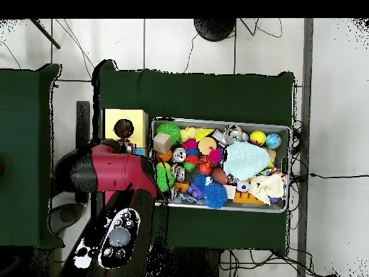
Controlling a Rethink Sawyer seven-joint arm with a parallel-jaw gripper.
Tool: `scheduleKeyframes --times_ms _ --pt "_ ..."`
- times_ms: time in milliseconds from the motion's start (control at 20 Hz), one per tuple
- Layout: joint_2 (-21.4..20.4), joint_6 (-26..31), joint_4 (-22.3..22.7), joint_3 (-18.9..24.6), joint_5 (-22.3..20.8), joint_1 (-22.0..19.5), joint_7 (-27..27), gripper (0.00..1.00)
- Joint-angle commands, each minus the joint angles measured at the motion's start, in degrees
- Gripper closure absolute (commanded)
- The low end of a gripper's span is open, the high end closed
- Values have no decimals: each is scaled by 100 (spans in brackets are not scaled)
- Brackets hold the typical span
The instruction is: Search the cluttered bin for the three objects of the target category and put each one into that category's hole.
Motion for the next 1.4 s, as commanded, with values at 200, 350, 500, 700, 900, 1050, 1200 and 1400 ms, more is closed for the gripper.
scheduleKeyframes --times_ms 200,350,500,700,900,1050,1200,1400 --pt "438 -154 769 694 234 -305 1221 100" --pt "484 -190 808 788 288 -360 1197 100" --pt "504 -218 840 857 353 -387 1171 100" --pt "473 -105 773 677 360 -260 1171 100" --pt "283 406 619 292 275 -38 1157 100" --pt "101 661 566 116 237 58 1136 100" --pt "-65 766 559 47 211 68 1062 100" --pt "-418 1194 542 -125 135 89 946 100"
